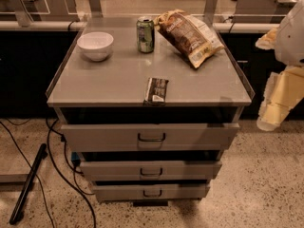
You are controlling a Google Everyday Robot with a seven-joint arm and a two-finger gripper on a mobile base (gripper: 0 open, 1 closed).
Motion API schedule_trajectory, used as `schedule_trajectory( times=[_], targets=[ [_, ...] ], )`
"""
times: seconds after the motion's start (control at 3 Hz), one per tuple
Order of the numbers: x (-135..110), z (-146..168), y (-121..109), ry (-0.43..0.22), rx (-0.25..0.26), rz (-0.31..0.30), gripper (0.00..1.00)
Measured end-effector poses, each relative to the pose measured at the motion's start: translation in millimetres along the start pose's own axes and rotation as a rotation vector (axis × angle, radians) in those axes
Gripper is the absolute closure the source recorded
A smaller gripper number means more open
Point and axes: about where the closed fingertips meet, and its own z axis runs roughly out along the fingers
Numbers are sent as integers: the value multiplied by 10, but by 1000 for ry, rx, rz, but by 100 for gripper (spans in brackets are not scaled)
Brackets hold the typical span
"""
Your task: Open top drawer
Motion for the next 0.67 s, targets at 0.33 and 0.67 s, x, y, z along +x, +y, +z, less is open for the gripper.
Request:
schedule_trajectory(
  times=[0.33,0.67],
  targets=[
    [14,39,22,-8,2,10,0],
    [67,206,88,-23,-9,33,0]
  ],
)
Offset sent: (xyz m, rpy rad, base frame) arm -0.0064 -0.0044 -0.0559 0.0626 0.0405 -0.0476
